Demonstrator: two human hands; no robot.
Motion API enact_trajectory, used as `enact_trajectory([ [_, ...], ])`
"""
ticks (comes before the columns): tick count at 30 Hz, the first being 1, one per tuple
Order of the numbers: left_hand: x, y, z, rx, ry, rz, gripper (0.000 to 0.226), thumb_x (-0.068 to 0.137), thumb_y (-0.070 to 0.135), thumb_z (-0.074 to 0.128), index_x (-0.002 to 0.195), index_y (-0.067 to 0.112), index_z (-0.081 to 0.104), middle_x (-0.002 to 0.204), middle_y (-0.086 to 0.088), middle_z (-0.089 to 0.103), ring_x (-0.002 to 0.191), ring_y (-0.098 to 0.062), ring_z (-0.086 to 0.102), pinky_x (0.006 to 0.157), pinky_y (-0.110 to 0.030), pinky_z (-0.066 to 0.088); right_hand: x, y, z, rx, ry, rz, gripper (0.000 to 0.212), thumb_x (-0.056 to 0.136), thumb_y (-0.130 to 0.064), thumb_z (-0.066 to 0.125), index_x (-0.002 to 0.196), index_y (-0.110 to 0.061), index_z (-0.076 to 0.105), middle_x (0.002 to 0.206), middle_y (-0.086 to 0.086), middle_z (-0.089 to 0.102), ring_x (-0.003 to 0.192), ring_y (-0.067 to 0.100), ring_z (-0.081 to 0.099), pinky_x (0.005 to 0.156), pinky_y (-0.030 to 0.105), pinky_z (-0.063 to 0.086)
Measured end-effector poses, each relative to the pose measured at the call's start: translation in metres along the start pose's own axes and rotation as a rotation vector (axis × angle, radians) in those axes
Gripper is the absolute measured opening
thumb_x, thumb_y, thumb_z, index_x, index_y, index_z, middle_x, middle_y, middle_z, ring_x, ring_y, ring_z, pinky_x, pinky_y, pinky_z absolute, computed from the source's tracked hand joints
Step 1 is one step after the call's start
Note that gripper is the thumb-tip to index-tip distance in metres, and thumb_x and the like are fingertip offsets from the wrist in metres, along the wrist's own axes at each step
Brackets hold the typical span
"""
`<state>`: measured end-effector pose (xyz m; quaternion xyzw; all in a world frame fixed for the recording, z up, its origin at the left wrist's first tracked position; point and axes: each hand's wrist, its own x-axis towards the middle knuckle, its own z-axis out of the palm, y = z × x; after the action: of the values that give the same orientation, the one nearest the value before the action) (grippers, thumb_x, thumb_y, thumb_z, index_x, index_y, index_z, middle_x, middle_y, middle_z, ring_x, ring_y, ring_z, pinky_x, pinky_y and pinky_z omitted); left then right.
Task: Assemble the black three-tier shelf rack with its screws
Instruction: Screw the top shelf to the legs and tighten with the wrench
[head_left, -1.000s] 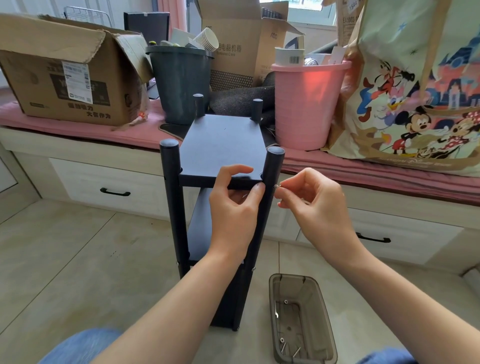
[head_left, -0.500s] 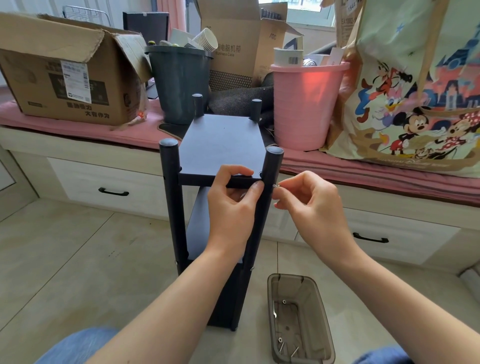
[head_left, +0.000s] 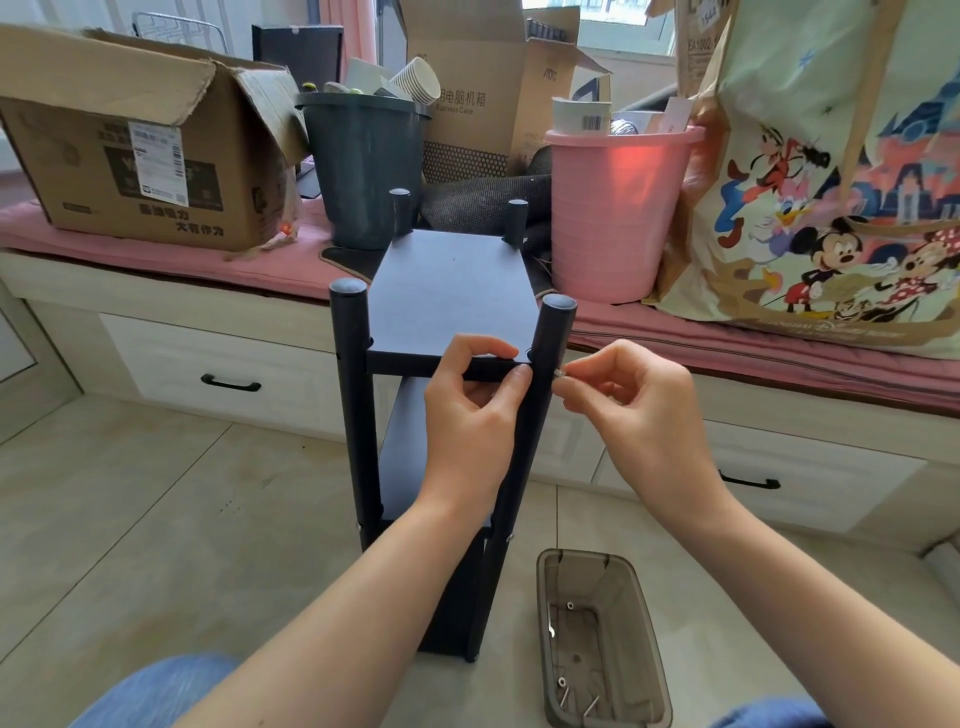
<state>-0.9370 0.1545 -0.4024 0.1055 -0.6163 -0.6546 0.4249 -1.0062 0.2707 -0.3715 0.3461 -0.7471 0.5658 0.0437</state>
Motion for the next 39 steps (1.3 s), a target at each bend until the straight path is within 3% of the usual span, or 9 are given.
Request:
enact_trajectory([
  [9, -0.001, -0.002, 0.010, -0.032, -0.002, -0.021, 0.020, 0.096, -0.002, 0.063, 0.095, 0.018, 0.062, 0.074, 0.012, 0.070, 0.074, -0.006, 0.071, 0.070, -0.015, 0.054, 0.003, 0.007, -0.001, 0.333, 0.022, 0.232, 0.004, 0.087, -0.009, 0.073, 0.084, -0.005, 0.072, 0.079, 0.008, 0.076, 0.075, 0.018, 0.073, 0.075, 0.031, 0.061],
  [13, 0.000, -0.002, 0.011, -0.045, 0.000, -0.013, 0.019, 0.097, -0.002, 0.062, 0.097, 0.017, 0.062, 0.077, 0.011, 0.070, 0.078, -0.010, 0.072, 0.073, -0.019, 0.057, 0.004, 0.007, -0.004, 0.280, 0.016, 0.144, 0.004, 0.084, -0.007, 0.076, 0.082, -0.006, 0.072, 0.079, 0.008, 0.076, 0.077, 0.021, 0.074, 0.073, 0.030, 0.061],
  [16, 0.002, -0.002, 0.010, -0.056, 0.001, -0.001, 0.017, 0.097, -0.002, 0.061, 0.099, 0.015, 0.061, 0.077, 0.011, 0.069, 0.081, -0.014, 0.072, 0.078, -0.025, 0.059, 0.004, 0.006, -0.005, 0.207, 0.004, 0.087, 0.006, 0.082, -0.006, 0.078, 0.081, -0.008, 0.073, 0.077, 0.005, 0.075, 0.073, 0.020, 0.073, 0.074, 0.036, 0.062],
  [20, 0.002, -0.002, 0.009, -0.049, -0.012, 0.005, 0.019, 0.097, -0.003, 0.061, 0.100, 0.015, 0.060, 0.078, 0.013, 0.068, 0.080, -0.009, 0.070, 0.077, -0.022, 0.058, 0.004, 0.006, -0.003, 0.123, 0.013, 0.040, 0.007, 0.082, -0.008, 0.079, 0.081, -0.010, 0.072, 0.075, 0.002, 0.074, 0.071, 0.018, 0.072, 0.076, 0.045, 0.060],
  [25, 0.000, -0.004, 0.009, -0.048, -0.008, 0.007, 0.019, 0.096, -0.004, 0.061, 0.099, 0.015, 0.059, 0.079, 0.011, 0.068, 0.084, -0.015, 0.072, 0.081, -0.028, 0.060, 0.004, 0.008, -0.002, 0.153, 0.021, 0.073, 0.005, 0.086, -0.011, 0.075, 0.081, -0.012, 0.073, 0.075, 0.000, 0.075, 0.070, 0.017, 0.073, 0.073, 0.036, 0.062],
  [32, -0.002, -0.004, 0.009, -0.025, -0.010, 0.022, 0.020, 0.096, -0.004, 0.062, 0.098, 0.016, 0.059, 0.082, 0.011, 0.069, 0.085, -0.014, 0.073, 0.083, -0.027, 0.060, 0.006, 0.010, 0.001, 0.160, 0.009, 0.180, 0.023, 0.096, -0.025, 0.063, 0.080, -0.011, 0.070, 0.071, 0.002, 0.075, 0.067, 0.018, 0.071, 0.072, 0.034, 0.062],
  [36, -0.001, -0.002, 0.008, -0.029, -0.002, 0.011, 0.022, 0.096, -0.004, 0.062, 0.097, 0.018, 0.060, 0.081, 0.011, 0.069, 0.084, -0.014, 0.073, 0.081, -0.027, 0.060, 0.005, 0.006, -0.002, 0.082, 0.018, 0.137, 0.017, 0.094, -0.023, 0.066, 0.081, -0.014, 0.072, 0.072, -0.003, 0.075, 0.068, 0.014, 0.072, 0.077, 0.042, 0.061],
  [39, -0.001, -0.002, 0.007, -0.038, -0.007, 0.005, 0.023, 0.096, -0.004, 0.062, 0.097, 0.018, 0.060, 0.080, 0.011, 0.069, 0.084, -0.015, 0.073, 0.082, -0.028, 0.060, 0.003, 0.003, -0.004, -0.039, 0.002, 0.051, 0.003, 0.087, -0.018, 0.075, 0.085, -0.018, 0.073, 0.074, -0.006, 0.075, 0.071, 0.009, 0.072, 0.075, 0.038, 0.060],
])
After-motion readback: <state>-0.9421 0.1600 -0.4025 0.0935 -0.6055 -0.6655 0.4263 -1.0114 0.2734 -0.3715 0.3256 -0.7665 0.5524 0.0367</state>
